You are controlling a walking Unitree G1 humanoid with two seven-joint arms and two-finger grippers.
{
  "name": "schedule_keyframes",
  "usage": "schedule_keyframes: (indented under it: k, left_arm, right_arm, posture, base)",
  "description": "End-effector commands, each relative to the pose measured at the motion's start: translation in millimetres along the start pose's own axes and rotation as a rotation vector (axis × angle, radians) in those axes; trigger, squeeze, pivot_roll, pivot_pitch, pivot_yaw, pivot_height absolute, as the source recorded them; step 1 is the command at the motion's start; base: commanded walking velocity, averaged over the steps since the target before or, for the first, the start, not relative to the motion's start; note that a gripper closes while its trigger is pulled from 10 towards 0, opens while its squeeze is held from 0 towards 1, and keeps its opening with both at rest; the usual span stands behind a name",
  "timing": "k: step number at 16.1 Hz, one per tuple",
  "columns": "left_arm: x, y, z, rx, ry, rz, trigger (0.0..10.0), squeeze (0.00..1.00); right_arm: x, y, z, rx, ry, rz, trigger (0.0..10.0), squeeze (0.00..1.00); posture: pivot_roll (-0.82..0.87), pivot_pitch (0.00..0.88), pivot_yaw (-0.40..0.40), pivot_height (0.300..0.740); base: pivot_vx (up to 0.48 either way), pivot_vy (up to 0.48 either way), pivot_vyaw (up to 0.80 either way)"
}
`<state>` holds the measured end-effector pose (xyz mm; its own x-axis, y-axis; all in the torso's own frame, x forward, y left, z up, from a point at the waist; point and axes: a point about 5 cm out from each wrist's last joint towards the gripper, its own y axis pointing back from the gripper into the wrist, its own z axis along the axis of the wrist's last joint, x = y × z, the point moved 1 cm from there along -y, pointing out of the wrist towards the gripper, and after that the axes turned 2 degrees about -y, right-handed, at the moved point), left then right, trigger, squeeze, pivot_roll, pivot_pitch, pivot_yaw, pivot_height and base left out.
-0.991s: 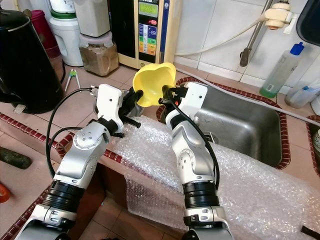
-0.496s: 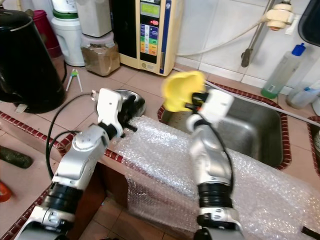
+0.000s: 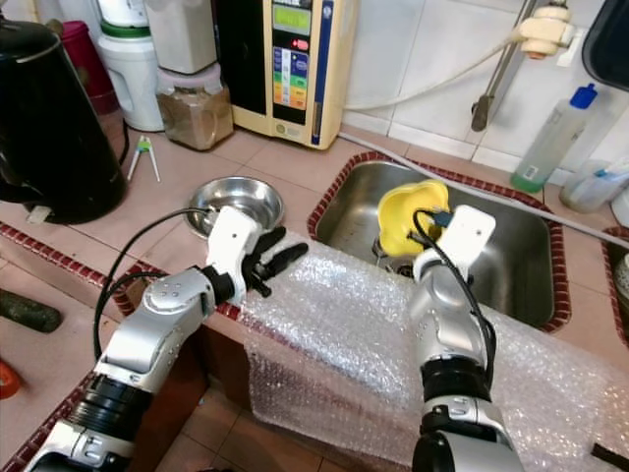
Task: Kitchen organization
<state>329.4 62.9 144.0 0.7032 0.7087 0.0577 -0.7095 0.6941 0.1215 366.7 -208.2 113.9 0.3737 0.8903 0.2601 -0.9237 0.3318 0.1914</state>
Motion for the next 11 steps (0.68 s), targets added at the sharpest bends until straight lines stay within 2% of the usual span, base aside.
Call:
schedule_keyframes:
  k: [1,3,6,8,9,10,11]
  left_arm:
    - [-3.4,-1.5,4,0.011,-0.021,-0.025,10.0,1.00]
    - [-3.8,-1.5,4,0.019,-0.023,-0.033,10.0,1.00]
    - [-5.8,-3.2,6,0.022,-0.026,-0.046,10.0,1.00]
    - [-6.6,-4.2,7,0.022,-0.026,-0.049,10.0,1.00]
    - [-6.4,-4.3,7,0.024,-0.026,-0.047,10.0,1.00]
    - [-6.7,-4.3,6,0.026,-0.026,-0.047,10.0,1.00]
    - [-7.4,-4.3,6,0.027,-0.025,-0.049,10.0,1.00]
  right_arm:
    - [-6.3,-3.3,-3,0.012,0.049,-0.025,0.0,0.00]
    - [-9.3,-3.7,-10,0.040,0.028,-0.043,0.0,0.00]
    - [-13.9,-3.0,-32,0.128,-0.011,-0.073,0.0,0.00]
    - [-12.0,-1.0,-43,0.180,-0.040,-0.037,0.0,0.00]
    - [-12.8,-0.7,-45,0.189,0.004,-0.043,6.7,1.00]
    - [-11.6,-0.4,-47,0.200,0.020,-0.029,10.0,1.00]
    - [-12.0,-0.2,-47,0.200,0.028,-0.030,10.0,1.00]
  posture:
    - [0.05,0.042,-0.027,0.740]
    - [0.05,0.042,-0.022,0.740]
    - [0.05,0.039,-0.019,0.740]
    - [0.05,0.039,-0.023,0.740]
    - [0.05,0.039,-0.024,0.740]
    - [0.04,0.038,-0.025,0.740]
    - [0.04,0.037,-0.029,0.740]
  base:
    - [0.000,0.000,0.00]
    - [0.000,0.000,0.00]
    - [0.000,0.000,0.00]
    - [0.000,0.000,0.00]
    - [0.000,0.000,0.00]
    - [0.000,0.000,0.00]
    - [0.000,0.000,0.00]
